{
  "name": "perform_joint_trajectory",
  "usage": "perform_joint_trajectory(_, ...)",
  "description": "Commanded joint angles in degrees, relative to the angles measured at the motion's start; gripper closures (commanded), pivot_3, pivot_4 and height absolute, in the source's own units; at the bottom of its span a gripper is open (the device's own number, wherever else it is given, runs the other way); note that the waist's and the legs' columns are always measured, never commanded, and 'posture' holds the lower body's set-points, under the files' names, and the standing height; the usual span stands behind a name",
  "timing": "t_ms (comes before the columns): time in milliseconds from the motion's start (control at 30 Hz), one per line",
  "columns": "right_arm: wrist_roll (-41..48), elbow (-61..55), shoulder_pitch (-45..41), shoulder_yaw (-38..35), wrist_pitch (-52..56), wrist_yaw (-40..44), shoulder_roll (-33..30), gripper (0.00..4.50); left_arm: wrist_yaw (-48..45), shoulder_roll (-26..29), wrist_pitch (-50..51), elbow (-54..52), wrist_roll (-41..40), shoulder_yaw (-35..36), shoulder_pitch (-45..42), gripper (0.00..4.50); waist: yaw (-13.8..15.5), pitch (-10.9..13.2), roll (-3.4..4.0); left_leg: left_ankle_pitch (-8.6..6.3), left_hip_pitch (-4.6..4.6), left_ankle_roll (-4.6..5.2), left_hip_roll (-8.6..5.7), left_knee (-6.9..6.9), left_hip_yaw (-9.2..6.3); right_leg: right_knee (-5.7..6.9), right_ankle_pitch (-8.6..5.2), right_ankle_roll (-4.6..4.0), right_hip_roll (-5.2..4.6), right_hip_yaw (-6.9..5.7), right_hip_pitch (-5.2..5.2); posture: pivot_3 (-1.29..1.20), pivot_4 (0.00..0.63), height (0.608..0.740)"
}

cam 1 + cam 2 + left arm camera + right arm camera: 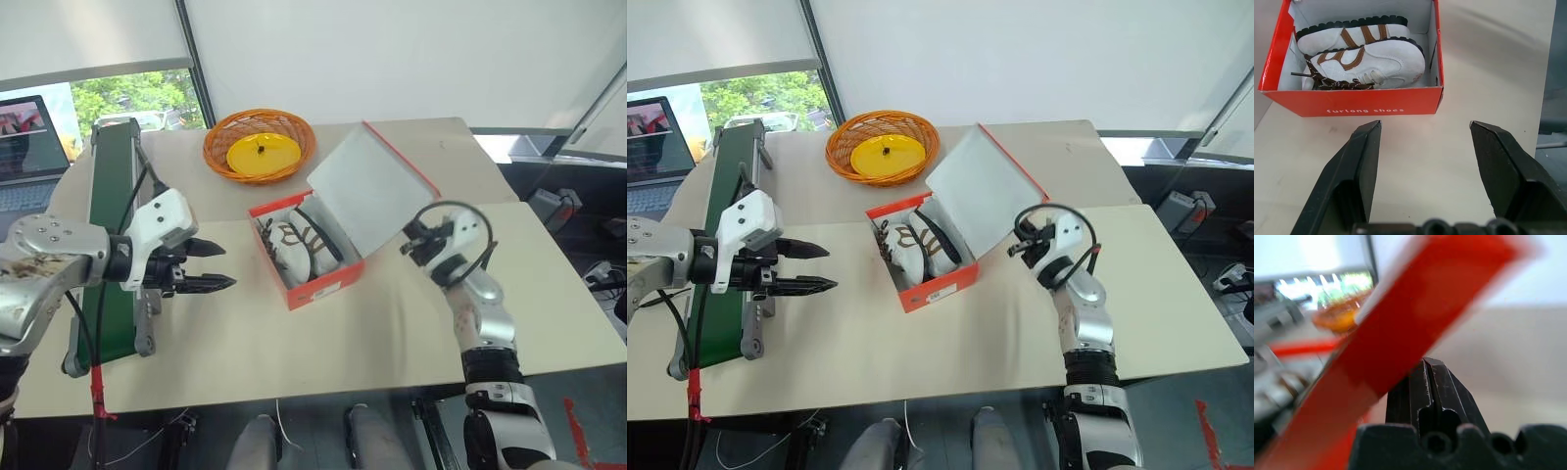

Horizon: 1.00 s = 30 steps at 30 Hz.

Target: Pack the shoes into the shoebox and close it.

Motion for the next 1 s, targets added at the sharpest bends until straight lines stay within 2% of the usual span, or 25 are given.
perform_joint_trajectory(33,5.36,-13.28,0.69,4.88,9.64,-0.26,1.29,4.44,0.11,-1.38,-2.88,1.11,1.63,-1.23,-1.21,1.42,-0.03,0.00,0.00,0.00,0.00,0.00,0.00,0.00,0.00,0.00,0.00,0.00,0.01,0.00,0.00,0.00,0.150,0.740)
perform_joint_trajectory(233,11.05,-24.61,5.40,12.33,22.45,-0.13,2.24,4.44,0.85,-4.56,-4.88,2.78,3.38,-3.49,-3.06,1.42,0.33,0.00,0.00,0.00,-0.01,0.00,0.01,0.03,-0.02,0.02,0.00,0.00,0.01,-0.02,0.00,0.00,0.150,0.740)
perform_joint_trajectory(400,13.55,-25.91,7.78,12.17,28.65,0.31,-0.79,4.44,1.33,-4.86,-5.77,1.66,4.04,-2.58,0.03,1.42,1.02,-0.01,-0.01,0.00,-0.04,0.00,-0.03,0.05,-0.03,-0.03,0.00,0.00,-0.03,-0.04,0.00,0.00,0.150,0.740)
perform_joint_trajectory(533,13.56,-22.71,4.55,10.46,29.92,1.04,-3.09,4.44,3.10,-5.21,-5.66,0.33,4.05,-1.32,2.15,1.42,1.00,-0.01,-0.01,0.00,0.01,0.00,0.01,0.05,-0.02,0.01,-0.01,-0.01,0.01,-0.04,0.00,0.00,0.150,0.740)
perform_joint_trajectory(633,10.68,-11.53,-5.55,10.77,28.36,2.37,-3.18,4.44,6.56,-6.43,-4.24,-2.14,3.42,0.88,5.30,1.42,0.45,0.00,-0.01,0.01,0.05,0.01,0.01,0.08,0.03,0.03,0.01,-0.03,0.01,0.01,0.01,0.00,0.150,0.740)
perform_joint_trajectory(767,6.17,4.07,-13.95,13.28,22.62,5.82,-1.17,4.44,10.24,-8.04,-2.87,-5.73,3.13,2.48,9.06,1.42,0.10,-0.01,-0.02,0.02,0.12,0.03,0.10,0.07,-0.04,0.04,0.04,-0.08,0.12,-0.05,0.06,0.00,0.150,0.740)
perform_joint_trajectory(1000,-4.93,37.34,-20.26,18.39,6.23,11.54,6.04,4.44,17.25,-10.39,2.02,-11.68,1.87,7.21,12.01,1.42,-0.05,-0.06,-0.09,0.01,-0.01,0.05,0.10,0.03,-0.03,0.02,0.06,-0.12,0.10,-0.03,-0.05,0.00,0.150,0.740)
